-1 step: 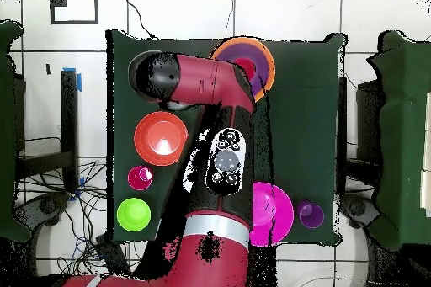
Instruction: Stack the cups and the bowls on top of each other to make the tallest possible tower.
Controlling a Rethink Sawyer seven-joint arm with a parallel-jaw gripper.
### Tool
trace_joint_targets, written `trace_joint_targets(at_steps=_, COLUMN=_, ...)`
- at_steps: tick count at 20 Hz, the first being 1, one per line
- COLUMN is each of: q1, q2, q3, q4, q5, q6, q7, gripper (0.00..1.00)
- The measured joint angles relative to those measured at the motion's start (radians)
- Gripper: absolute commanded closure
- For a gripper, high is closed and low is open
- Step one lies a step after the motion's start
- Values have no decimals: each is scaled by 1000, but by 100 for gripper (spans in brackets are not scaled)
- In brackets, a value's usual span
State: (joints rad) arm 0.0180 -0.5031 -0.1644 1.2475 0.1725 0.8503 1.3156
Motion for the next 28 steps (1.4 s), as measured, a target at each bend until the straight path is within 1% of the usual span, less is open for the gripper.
trace_joint_targets(at_steps=4, q1=-3, q2=-13, q3=22, q4=67, q5=44, q6=-30, q7=0, gripper=0)
trace_joint_targets(at_steps=7, q1=-6, q2=-22, q3=40, q4=114, q5=67, q6=-67, q7=0, gripper=0)
trace_joint_targets(at_steps=8, q1=-7, q2=-25, q3=50, q4=142, q5=75, q6=-95, q7=0, gripper=0)
trace_joint_targets(at_steps=11, q1=-9, q2=-24, q3=65, q4=195, q5=78, q6=-165, q7=0, gripper=0)
trace_joint_targets(at_steps=13, q1=-9, q2=-24, q3=69, q4=212, q5=79, q6=-189, q7=0, gripper=0)
trace_joint_targets(at_steps=20, q1=-15, q2=-21, q3=107, q4=333, q5=85, q6=-362, q7=7, gripper=0)
trace_joint_targets(at_steps=22, q1=-14, q2=-21, q3=111, q4=350, q5=91, q6=-384, q7=14, gripper=0)
trace_joint_targets(at_steps=24, q1=-11, q2=-19, q3=113, q4=376, q5=106, q6=-414, q7=36, gripper=0)
trace_joint_targets(at_steps=25, q1=-12, q2=-19, q3=118, q4=402, q5=122, q6=-434, q7=68, gripper=0)
trace_joint_targets(at_steps=27, q1=-15, q2=-19, q3=126, q4=420, q5=134, q6=-448, q7=94, gripper=0)
trace_joint_targets(at_steps=28, q1=-24, q2=-19, q3=142, q4=446, q5=145, q6=-464, q7=128, gripper=0)
